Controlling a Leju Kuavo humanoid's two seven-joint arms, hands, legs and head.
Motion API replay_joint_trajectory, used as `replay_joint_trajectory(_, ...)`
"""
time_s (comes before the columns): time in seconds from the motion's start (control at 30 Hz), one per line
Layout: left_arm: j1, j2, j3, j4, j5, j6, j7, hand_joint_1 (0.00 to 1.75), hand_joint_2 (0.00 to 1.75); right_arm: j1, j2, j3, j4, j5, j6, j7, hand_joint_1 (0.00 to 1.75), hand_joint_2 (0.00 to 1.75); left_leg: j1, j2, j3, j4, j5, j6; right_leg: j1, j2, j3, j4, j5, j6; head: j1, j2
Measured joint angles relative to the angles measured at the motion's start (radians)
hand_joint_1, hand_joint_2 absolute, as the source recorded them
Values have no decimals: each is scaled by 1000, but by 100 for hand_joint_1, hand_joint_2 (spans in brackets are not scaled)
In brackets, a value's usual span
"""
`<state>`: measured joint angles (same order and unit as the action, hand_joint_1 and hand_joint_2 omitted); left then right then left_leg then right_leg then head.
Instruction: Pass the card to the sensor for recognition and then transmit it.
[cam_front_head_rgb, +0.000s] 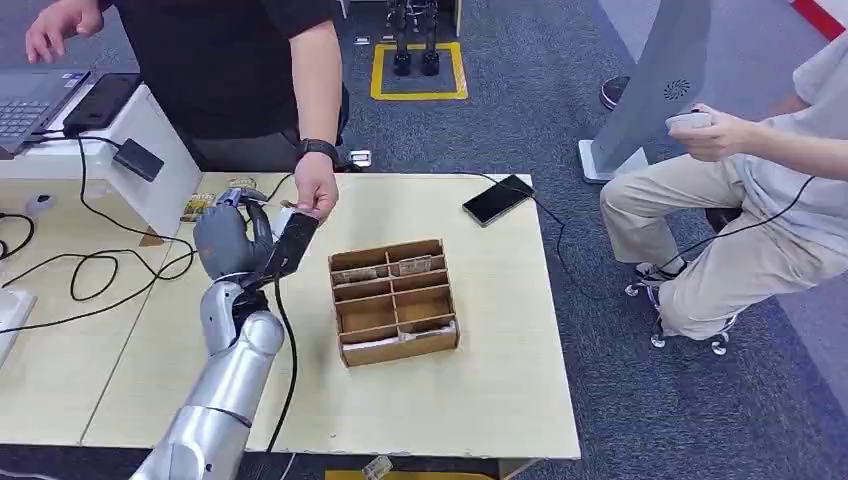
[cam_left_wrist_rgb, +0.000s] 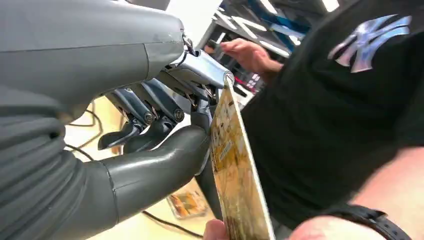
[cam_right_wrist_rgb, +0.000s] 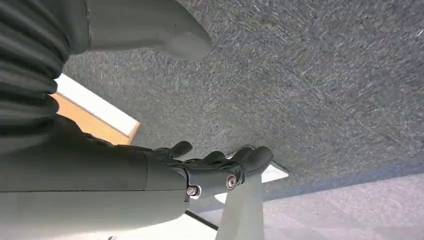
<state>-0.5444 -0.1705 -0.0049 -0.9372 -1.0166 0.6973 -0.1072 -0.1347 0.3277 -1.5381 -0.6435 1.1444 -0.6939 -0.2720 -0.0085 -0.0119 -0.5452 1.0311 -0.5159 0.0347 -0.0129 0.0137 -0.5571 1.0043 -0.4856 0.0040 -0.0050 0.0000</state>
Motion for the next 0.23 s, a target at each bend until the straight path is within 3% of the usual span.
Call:
replay_joint_trajectory(0.03, -7, -1, 15, 11, 0, 0, -1, 33, 175, -1, 0, 0, 1, 0, 0, 0, 0, 175, 0, 0, 0, 0, 0, 0, 0, 0, 0, 0, 0, 0, 0, 0)
replay_joint_trajectory(0.07, -11, -2, 28, 21, 1, 0, -8, 0, 175, -1, 0, 0, 2, 1, 0, 0, 0, 175, 0, 0, 0, 0, 0, 0, 0, 0, 0, 0, 0, 0, 0, 0)
replay_joint_trajectory(0.23, -19, -25, 95, 38, 15, 0, -46, 0, 175, -4, 0, 0, 7, 1, 0, 2, 0, 175, 0, 0, 0, 0, 0, 0, 0, 0, 0, 0, 0, 0, 0, 0)
